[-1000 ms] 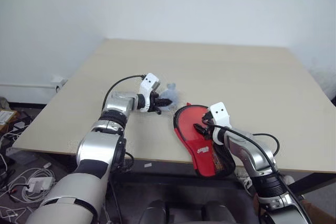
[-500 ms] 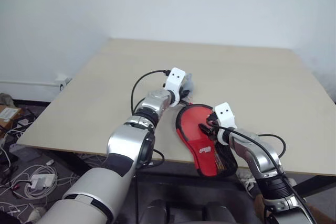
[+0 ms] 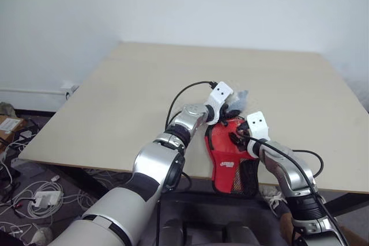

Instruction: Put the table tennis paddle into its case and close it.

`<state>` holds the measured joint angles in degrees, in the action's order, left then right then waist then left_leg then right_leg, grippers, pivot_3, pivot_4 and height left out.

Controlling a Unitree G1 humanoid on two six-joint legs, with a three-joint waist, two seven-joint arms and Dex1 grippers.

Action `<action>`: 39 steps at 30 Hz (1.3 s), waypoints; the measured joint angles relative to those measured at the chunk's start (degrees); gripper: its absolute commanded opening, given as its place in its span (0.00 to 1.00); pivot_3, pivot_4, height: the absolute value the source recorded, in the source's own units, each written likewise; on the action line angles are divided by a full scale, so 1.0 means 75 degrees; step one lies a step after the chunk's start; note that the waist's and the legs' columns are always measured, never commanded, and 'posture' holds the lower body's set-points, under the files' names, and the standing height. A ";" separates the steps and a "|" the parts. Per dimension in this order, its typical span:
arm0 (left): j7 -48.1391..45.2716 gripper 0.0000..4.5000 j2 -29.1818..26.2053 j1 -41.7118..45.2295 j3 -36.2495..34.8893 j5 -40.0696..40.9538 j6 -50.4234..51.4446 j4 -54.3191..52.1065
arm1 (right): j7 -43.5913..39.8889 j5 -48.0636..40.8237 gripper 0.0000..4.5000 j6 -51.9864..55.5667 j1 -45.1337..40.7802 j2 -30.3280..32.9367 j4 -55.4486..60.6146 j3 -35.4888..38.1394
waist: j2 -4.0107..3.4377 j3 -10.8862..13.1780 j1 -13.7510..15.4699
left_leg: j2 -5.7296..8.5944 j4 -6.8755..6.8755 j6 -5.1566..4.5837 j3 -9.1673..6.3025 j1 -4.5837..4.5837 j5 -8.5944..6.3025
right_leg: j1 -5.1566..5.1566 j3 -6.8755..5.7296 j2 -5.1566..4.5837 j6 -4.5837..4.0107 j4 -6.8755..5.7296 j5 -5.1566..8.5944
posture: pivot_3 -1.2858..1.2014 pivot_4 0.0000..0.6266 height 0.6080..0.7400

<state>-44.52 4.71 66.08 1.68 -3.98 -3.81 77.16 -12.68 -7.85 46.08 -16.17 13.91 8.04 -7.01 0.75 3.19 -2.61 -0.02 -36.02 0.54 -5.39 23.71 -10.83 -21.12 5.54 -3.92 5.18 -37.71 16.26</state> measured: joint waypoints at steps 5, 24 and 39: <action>-0.0666 0.79 -0.0124 -0.0068 -0.0029 0.0068 -0.0251 -0.0163 | 0.0018 0.0000 0.75 -0.0103 0.0008 -0.0023 -0.0078 0.0090 | 0.0000 0.0000 -0.0006 | 0.0000 -0.0007 0.0000 -0.0001 -0.0002 0.0000 | 0.0004 0.0000 0.0000 0.0000 -0.0001 0.0000 | 0.52 0.00 1.00; -0.3864 0.80 -0.1330 -0.0426 -0.0283 0.0748 0.0530 -0.1272 | -0.1275 -0.1113 0.83 0.0736 0.0957 0.1282 0.2061 0.1427 | -0.0004 0.0003 -0.0043 | -0.0006 -0.0003 -0.0001 0.0000 0.0009 0.0000 | -0.0009 0.0002 0.0003 0.0000 -0.0002 0.0001 | 0.52 0.00 1.00; -0.4912 0.80 -0.1524 -0.2227 0.0692 0.0974 0.2193 -0.4232 | -0.0710 -0.1571 0.98 0.1007 -0.0589 0.0896 0.0501 0.2004 | -0.0007 0.0002 -0.0006 | -0.0005 -0.0009 -0.0002 0.0001 0.0007 0.0000 | -0.0001 0.0003 -0.0001 -0.0032 -0.0003 -0.0019 | 0.52 0.00 1.00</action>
<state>-81.36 -6.72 49.38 6.87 3.33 12.63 45.42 -18.01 -19.63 53.63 -20.59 20.63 11.80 8.02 0.71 3.21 -2.66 -0.06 -36.09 0.53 -5.39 23.76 -10.82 -21.13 5.56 -3.93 4.94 -37.73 16.12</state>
